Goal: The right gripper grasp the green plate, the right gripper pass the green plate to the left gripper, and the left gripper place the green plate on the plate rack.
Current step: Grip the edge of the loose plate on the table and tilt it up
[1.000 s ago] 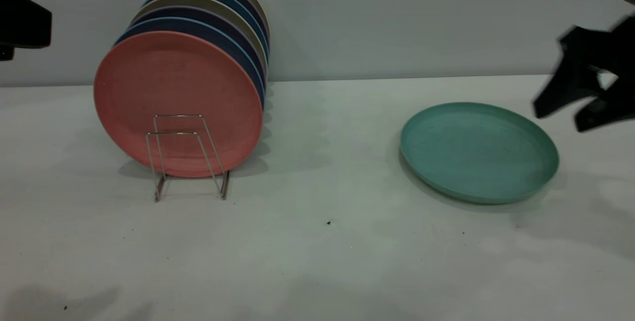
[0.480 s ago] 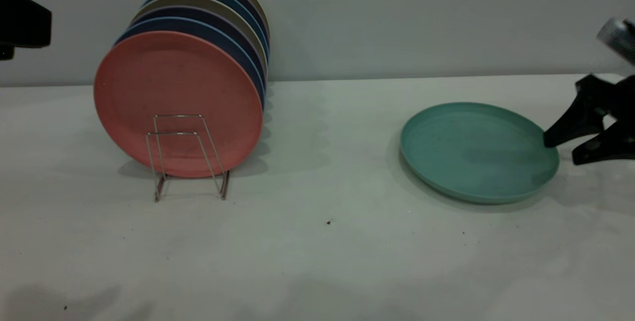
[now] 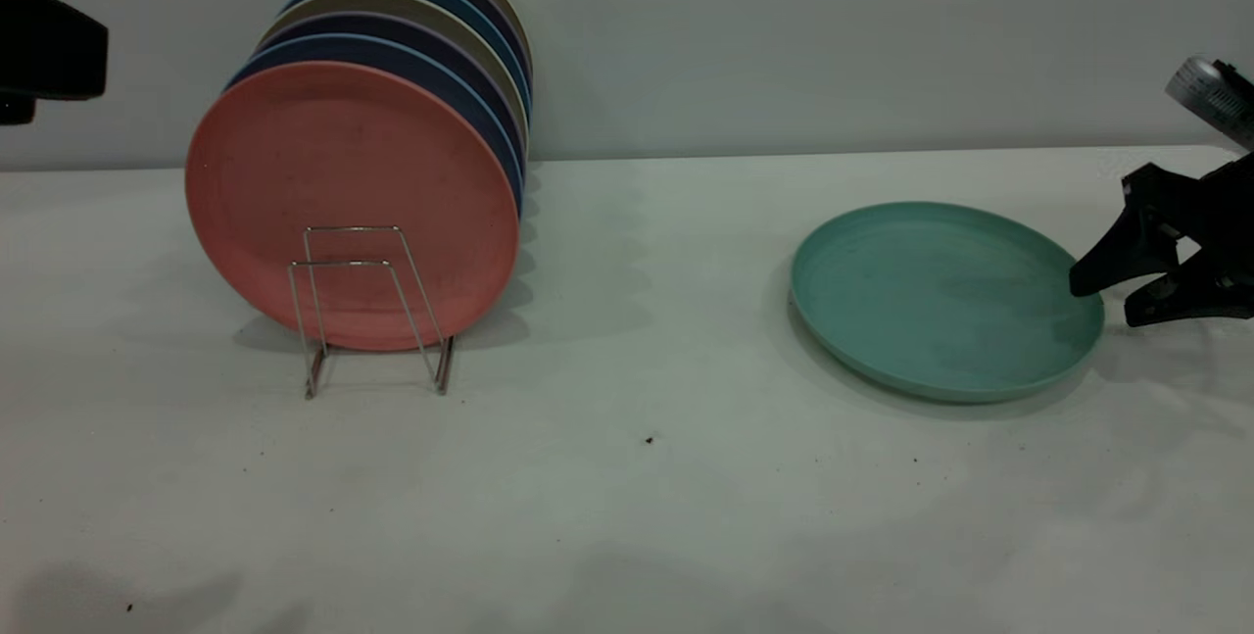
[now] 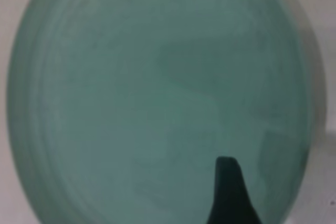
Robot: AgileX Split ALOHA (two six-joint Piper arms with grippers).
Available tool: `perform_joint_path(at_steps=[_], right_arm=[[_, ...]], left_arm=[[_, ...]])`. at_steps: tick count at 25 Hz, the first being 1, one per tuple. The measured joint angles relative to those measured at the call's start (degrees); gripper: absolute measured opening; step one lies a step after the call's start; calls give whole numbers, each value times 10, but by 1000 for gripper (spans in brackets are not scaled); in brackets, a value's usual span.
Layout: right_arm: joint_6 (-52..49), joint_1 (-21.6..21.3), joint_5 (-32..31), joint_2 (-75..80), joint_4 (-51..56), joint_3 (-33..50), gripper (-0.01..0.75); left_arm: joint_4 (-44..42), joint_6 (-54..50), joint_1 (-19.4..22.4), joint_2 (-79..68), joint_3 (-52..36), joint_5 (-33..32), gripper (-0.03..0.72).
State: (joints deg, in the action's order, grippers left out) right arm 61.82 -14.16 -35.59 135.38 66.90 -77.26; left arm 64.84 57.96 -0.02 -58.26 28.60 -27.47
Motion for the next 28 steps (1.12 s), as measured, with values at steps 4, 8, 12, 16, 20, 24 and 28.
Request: perform_joint_path(at_steps=[4,8,12,16,20,24,28], right_arm=[[19,3,0,23,35,0,519],[48,15,5,28,87,0,498],[59,35,37,36,117,0,386],[61,54,81,38,130,-2,145],[62,62,102,38,134,-3,17],[51,62,106,27,91,-3,15],[12,67,113,-6,35,-2,15]], left_arm=[[0,0,0,0,0,0,485],[0,0,0,0,0,0,485],[0,1,0,0,0,0,485],[0,1,0,0,0,0,485],[2,-1,0,0,0,-3,485],[30,-9,0,-2,0,-20,485],[65,2,0,-37,0,-44,481]])
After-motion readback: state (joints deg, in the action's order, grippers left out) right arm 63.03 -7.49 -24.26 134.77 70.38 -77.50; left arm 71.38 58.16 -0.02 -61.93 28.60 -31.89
